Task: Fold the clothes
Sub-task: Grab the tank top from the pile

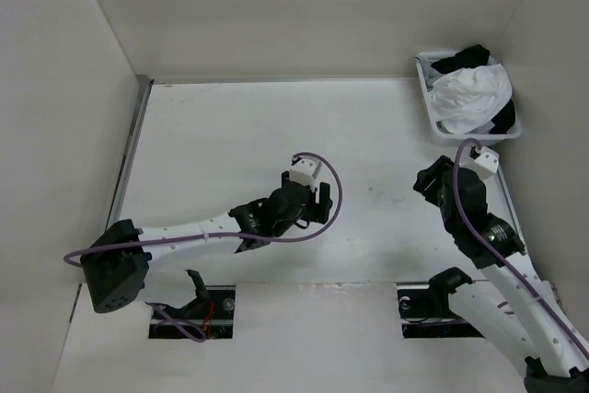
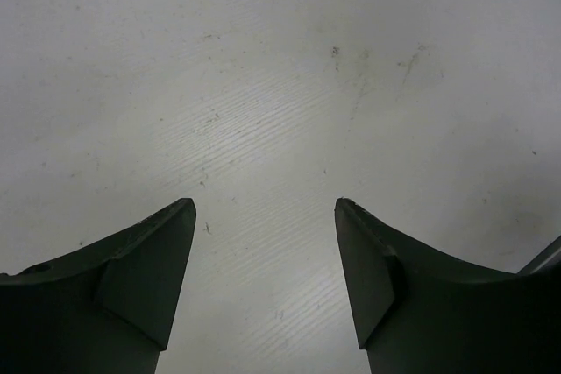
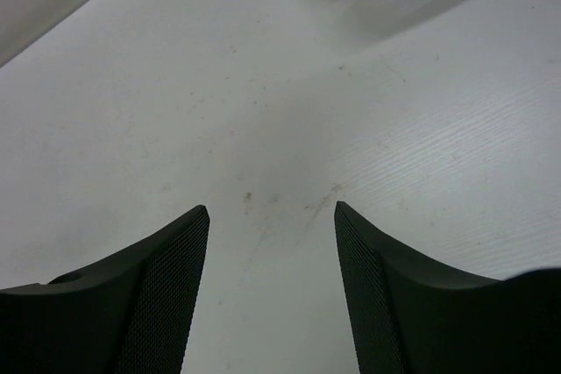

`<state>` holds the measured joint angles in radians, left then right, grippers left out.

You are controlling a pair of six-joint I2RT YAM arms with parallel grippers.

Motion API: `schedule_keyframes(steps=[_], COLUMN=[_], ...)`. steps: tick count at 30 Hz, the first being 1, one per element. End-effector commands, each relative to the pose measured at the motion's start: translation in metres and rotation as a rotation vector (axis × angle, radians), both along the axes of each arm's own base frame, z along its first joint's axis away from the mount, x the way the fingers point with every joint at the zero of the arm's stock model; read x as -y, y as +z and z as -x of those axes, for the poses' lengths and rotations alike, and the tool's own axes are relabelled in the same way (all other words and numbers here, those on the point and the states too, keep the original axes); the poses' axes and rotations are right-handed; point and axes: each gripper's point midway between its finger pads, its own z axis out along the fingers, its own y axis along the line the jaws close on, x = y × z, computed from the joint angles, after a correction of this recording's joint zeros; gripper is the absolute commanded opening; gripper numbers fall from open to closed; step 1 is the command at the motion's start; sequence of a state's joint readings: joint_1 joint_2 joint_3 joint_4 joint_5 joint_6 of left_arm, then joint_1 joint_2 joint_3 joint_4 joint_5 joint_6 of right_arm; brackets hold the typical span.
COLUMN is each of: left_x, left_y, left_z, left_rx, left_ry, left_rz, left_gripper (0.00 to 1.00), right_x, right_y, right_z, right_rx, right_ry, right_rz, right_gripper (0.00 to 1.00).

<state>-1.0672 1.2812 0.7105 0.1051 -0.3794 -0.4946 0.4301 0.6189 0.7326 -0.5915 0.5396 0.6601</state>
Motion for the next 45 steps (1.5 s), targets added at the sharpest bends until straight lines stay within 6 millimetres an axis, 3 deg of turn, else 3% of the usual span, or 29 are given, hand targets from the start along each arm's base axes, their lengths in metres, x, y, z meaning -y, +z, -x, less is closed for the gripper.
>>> schedule_keyframes(steps=[1, 3, 6, 8, 10, 11, 13, 16, 22, 27, 36, 42, 45], left_x=[0.021, 0.026, 0.027, 0.026, 0.023, 0.019, 0.012, -0.004, -0.013, -0.009, -0.005, -0.003, -0.003], left_y=[0.04, 0.039, 0.04, 0.045, 0.048, 0.048, 0.045, 0.039, 0.036, 0.03, 0.012, 0.008, 0.009], left_z=[-0.011, -0.012, -0.012, -0.011, -0.009, -0.009, -0.008, -0.015, -0.022, -0.021, -0.029, -0.031, -0.031], left_rx=[0.039, 0.039, 0.068, 0.103, 0.118, 0.121, 0.127, 0.122, 0.085, 0.071, 0.048, 0.037, 0.04], left_ry=[-0.027, -0.044, -0.051, -0.062, -0.068, -0.064, -0.054, -0.013, 0.002, -0.018, -0.008, -0.011, -0.013], left_rz=[0.134, 0.158, 0.204, 0.241, 0.269, 0.282, 0.294, 0.313, 0.373, 0.373, 0.348, 0.349, 0.353], left_gripper=[0.64, 0.64, 0.58, 0.43, 0.18, 0.11, 0.08, 0.13, 0.42, 0.49, 0.5, 0.49, 0.49], right_x=[0.008, 0.012, 0.018, 0.027, 0.047, 0.061, 0.094, 0.14, 0.2, 0.233, 0.247, 0.251, 0.253], right_y=[0.013, 0.01, 0.013, 0.02, 0.03, 0.036, 0.043, 0.036, 0.021, -0.001, -0.022, -0.028, -0.032], right_z=[-0.019, -0.028, -0.048, -0.062, -0.08, -0.088, -0.107, -0.136, -0.184, -0.216, -0.252, -0.264, -0.265], right_rx=[0.071, 0.066, 0.067, 0.077, 0.088, 0.096, 0.109, 0.093, 0.04, -0.019, -0.056, -0.061, -0.068], right_ry=[-0.034, -0.041, -0.044, -0.072, -0.135, -0.179, -0.273, -0.377, -0.444, -0.414, -0.385, -0.377, -0.385], right_rz=[-0.006, -0.008, -0.028, -0.049, -0.043, -0.037, -0.026, -0.035, -0.014, -0.008, -0.024, -0.023, -0.023], right_gripper=[0.59, 0.48, 0.21, 0.09, 0.04, 0.03, 0.03, 0.13, 0.43, 0.47, 0.36, 0.31, 0.34])
